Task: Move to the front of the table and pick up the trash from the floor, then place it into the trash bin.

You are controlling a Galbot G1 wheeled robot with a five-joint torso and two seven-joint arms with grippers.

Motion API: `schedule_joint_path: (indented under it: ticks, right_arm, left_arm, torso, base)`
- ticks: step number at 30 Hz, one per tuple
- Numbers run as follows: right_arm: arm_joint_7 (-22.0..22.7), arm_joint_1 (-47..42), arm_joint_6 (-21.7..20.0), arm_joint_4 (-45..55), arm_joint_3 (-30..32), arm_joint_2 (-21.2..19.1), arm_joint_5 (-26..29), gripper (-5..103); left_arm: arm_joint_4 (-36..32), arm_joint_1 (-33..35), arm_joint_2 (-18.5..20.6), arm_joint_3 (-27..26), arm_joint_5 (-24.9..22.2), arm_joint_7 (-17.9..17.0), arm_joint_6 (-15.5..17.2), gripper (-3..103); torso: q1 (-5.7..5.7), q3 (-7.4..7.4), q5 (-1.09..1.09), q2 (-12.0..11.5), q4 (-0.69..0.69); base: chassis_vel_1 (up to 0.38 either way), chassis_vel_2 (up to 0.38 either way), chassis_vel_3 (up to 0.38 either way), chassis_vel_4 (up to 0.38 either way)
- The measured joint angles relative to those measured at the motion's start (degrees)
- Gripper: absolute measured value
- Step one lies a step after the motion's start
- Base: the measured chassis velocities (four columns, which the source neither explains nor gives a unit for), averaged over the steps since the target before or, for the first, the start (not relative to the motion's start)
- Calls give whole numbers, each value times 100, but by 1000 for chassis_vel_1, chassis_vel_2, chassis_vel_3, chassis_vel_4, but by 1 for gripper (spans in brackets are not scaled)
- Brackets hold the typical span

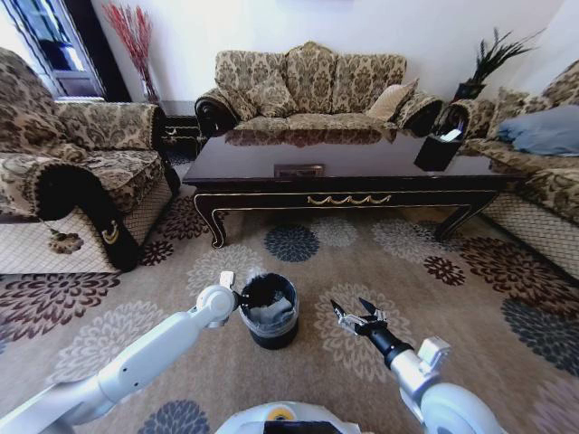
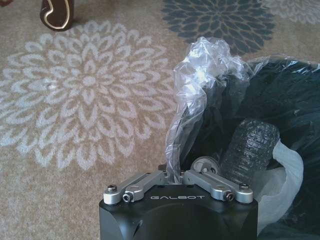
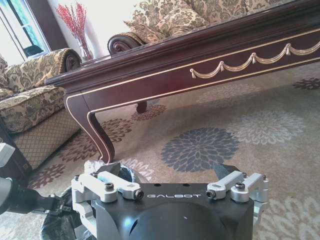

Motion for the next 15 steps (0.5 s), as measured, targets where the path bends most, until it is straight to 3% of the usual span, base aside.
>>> schedule_joint_path:
  ticks: [2,5,9,11,13,15]
  right_arm:
    - [-1,-9,7,2,15,-1,-11,100]
    - [-1,-20,29,4,45,-4,-12,100]
    - [-2,-1,33,-2,37,-18,-11,100]
    - [-5,36,32,-15,8,-26,-11,100]
    - [-5,48,29,-20,-3,-27,-10,100]
    - [-9,51,18,-25,-18,-29,-11,100]
  left_arm:
    - [49,-1,-28,-26,13,-43,2,2]
    - [65,40,-51,-68,35,-59,2,18]
    - [1,86,-36,-97,58,-51,-25,29]
    - [-78,94,-24,-128,63,-42,-24,40]
    - [-124,88,-24,-162,74,6,-25,40]
    - [-248,11,-7,-255,72,16,-25,56]
  torso:
    - [0,0,2,0,4]
    - [0,0,2,0,4]
    - [0,2,-1,0,3]
    - [0,4,-3,-1,3]
    - [1,4,-4,-1,4]
    - [1,4,0,-1,1]
  base:
    - [0,0,0,0]
    - [0,0,0,0]
    - [0,0,0,0]
    - [0,0,0,0]
    - [0,0,0,0]
    - [0,0,0,0]
